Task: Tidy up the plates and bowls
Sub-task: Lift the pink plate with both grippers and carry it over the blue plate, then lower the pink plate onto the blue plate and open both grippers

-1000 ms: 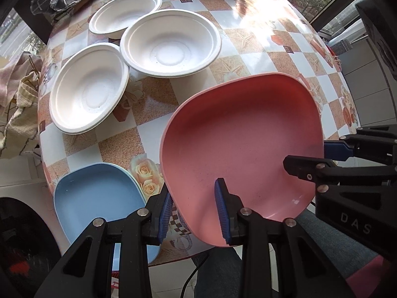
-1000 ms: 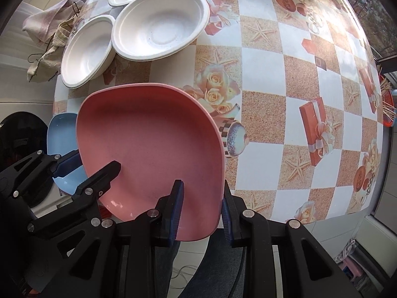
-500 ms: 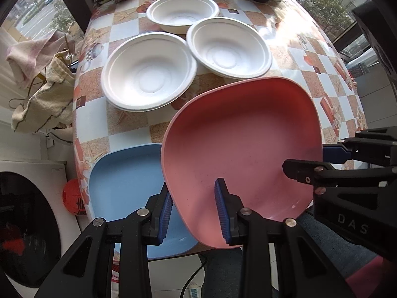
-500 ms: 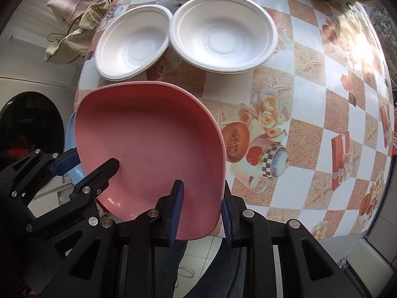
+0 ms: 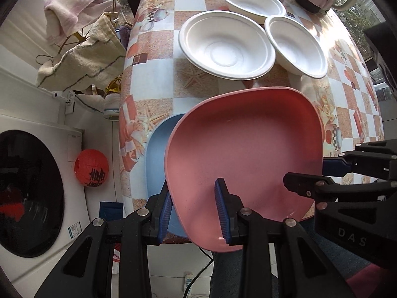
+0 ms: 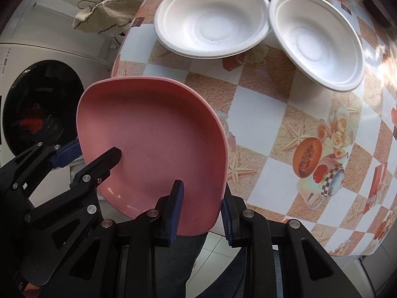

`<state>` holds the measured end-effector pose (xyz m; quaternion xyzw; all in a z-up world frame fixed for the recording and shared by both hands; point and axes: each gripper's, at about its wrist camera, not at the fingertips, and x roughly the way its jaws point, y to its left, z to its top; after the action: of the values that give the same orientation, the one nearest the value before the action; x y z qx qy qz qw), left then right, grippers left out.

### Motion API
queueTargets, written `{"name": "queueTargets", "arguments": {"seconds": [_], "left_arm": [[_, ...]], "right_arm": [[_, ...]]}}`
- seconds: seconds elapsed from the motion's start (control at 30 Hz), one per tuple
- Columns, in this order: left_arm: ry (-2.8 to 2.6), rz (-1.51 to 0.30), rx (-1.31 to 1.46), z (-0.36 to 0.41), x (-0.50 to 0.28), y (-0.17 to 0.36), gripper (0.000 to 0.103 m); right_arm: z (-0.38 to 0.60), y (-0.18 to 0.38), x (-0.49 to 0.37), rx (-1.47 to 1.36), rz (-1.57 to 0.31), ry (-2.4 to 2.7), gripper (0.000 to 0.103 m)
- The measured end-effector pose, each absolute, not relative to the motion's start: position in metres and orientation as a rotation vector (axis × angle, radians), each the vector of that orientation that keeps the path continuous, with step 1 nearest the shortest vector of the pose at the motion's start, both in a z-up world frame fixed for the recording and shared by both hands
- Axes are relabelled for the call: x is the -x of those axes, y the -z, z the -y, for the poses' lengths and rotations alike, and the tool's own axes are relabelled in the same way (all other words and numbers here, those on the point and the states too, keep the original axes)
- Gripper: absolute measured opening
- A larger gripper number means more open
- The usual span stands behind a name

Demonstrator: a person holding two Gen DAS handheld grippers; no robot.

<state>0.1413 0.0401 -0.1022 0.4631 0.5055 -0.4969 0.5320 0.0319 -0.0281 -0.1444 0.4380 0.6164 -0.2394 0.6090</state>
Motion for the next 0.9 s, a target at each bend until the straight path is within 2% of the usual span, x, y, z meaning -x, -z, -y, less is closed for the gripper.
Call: {"name": "queueTargets", "arguments": {"seconds": [0.43, 0.5, 0.53, 0.57, 0.6, 0.63, 0.7, 0.9], "left_arm": [[1.147, -1.191, -1.147, -0.04, -0.152, 0.112, 0.036], [1.14, -1.201, -1.142, -0.04, -0.154, 0.113, 0.045], [1.134, -1.203, -1.14, -0.04, -0.155, 0.113, 0.048], [1.127, -1.2, -1.139, -0.04, -0.156, 0.113, 0.053], [1.111, -1.192, -1.139, -0.039, -0.158, 0.112, 0.056], [1.106, -1.201, -1.123, -0.038, -0.161, 0.112, 0.059], [1.105, -1.231, -1.078, -0.037, -0.168, 0.11, 0.068], [1.109, -1.253, -1.033, -0.027, -0.173, 0.106, 0.071]], "right_arm": [[0.03, 0.164, -0.039, -1.104, -1.425, 0.494, 0.032], [0.032, 0.166, -0.037, -1.128, -1.41, 0.484, 0.033], [0.033, 0.166, -0.036, -1.133, -1.407, 0.486, 0.039], [0.035, 0.166, -0.034, -1.136, -1.404, 0.496, 0.059], [0.036, 0.165, -0.032, -1.132, -1.403, 0.521, 0.073], [0.039, 0.164, -0.027, -1.145, -1.386, 0.539, 0.076], [0.045, 0.162, -0.015, -1.188, -1.348, 0.576, 0.077], [0.058, 0.17, 0.028, -1.334, -1.309, 0.706, 0.077]]}}
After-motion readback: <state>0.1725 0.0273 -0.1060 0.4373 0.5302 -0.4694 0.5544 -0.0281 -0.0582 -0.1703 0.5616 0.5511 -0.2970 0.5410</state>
